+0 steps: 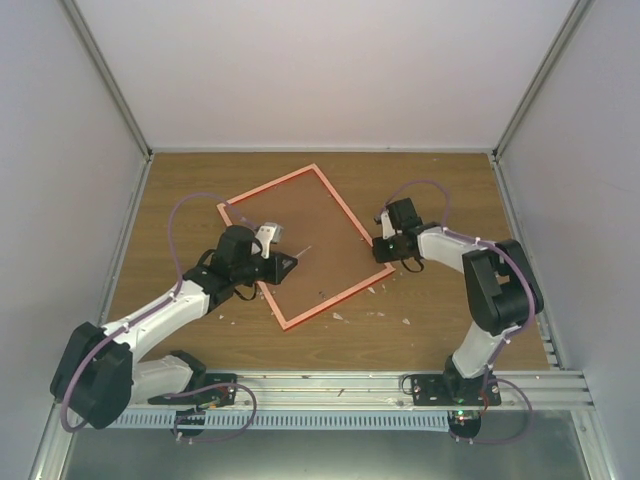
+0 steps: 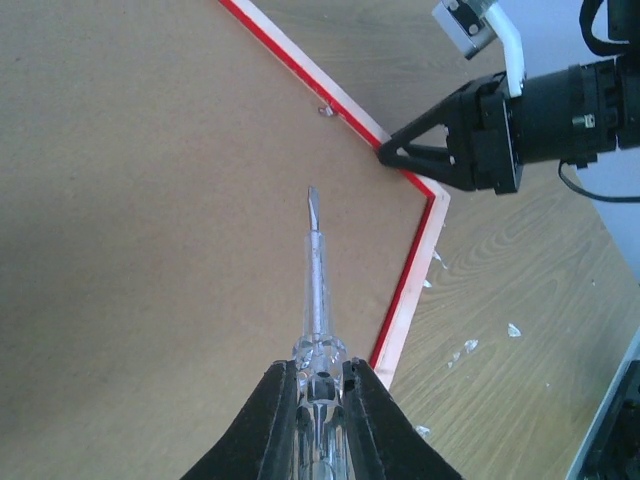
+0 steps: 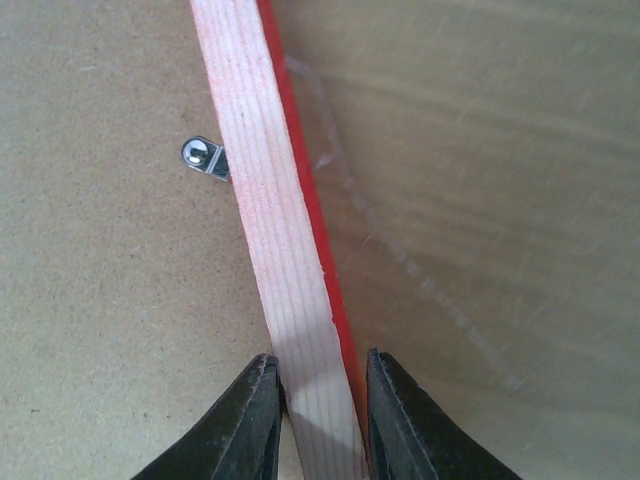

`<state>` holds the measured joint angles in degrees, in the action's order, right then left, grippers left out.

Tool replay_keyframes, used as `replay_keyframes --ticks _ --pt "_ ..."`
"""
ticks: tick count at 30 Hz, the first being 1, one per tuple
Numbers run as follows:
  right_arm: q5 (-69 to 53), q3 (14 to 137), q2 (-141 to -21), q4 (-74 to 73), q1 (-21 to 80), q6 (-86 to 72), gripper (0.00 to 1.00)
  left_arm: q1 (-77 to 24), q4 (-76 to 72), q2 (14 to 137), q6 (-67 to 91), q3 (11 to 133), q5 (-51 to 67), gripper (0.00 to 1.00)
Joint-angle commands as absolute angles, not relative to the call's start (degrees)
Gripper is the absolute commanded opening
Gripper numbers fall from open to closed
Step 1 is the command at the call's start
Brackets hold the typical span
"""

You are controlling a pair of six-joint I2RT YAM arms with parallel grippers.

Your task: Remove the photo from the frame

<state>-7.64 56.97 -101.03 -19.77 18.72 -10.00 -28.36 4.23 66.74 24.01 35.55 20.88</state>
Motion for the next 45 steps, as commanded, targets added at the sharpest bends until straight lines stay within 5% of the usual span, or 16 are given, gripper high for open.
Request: replay_keyframes --ticks 1,16,28,35,45 --pt "-7.90 50.17 -99.23 -24.85 22.65 -16.72 0.27 -29.57 0.58 68.00 24.02 35.32 23.40 0.00" --pt "-6.35 41.42 -85.19 -19.82 29.01 -22.44 0.35 -35.37 -2.37 74.54 22.45 36.62 23.67 0.00" --pt "-5.27 48.28 -93.20 -14.72 28.64 -15.88 0.40 -35.77 -2.99 86.35 18.46 45.49 24.03 0.00" --pt "-5.88 48.80 -94.96 -13.19 28.33 -14.00 0.34 -35.77 -2.81 93.70 16.63 50.60 24.95 0.00" --pt "-7.86 45.68 -93.52 -12.79 28.30 -11.43 0.14 -35.78 -2.02 99.61 15.12 54.63 25.99 0.00"
